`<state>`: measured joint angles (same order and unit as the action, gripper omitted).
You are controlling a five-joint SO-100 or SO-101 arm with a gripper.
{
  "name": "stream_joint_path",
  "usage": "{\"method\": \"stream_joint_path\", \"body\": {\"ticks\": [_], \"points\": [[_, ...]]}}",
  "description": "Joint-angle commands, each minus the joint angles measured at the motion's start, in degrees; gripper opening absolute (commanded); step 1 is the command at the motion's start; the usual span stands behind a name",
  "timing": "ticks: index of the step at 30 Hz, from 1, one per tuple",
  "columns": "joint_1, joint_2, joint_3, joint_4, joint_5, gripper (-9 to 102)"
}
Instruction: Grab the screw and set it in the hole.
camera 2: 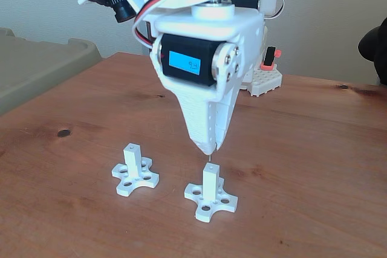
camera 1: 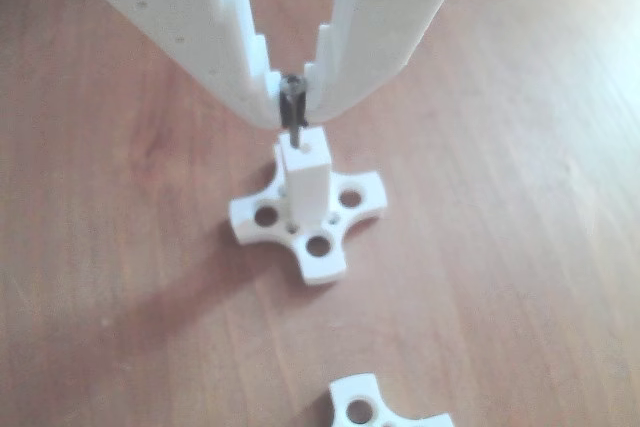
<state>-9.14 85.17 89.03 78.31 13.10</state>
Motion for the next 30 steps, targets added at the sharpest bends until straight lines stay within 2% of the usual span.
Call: {"method": "stream_joint_path", "body": {"ticks": [1, 30], "points": [[-1.1, 6.4, -0.3, -1.1, 0.6, -4], [0.0, 4.7, 0.4, -2.5, 0.1, -4]]}}
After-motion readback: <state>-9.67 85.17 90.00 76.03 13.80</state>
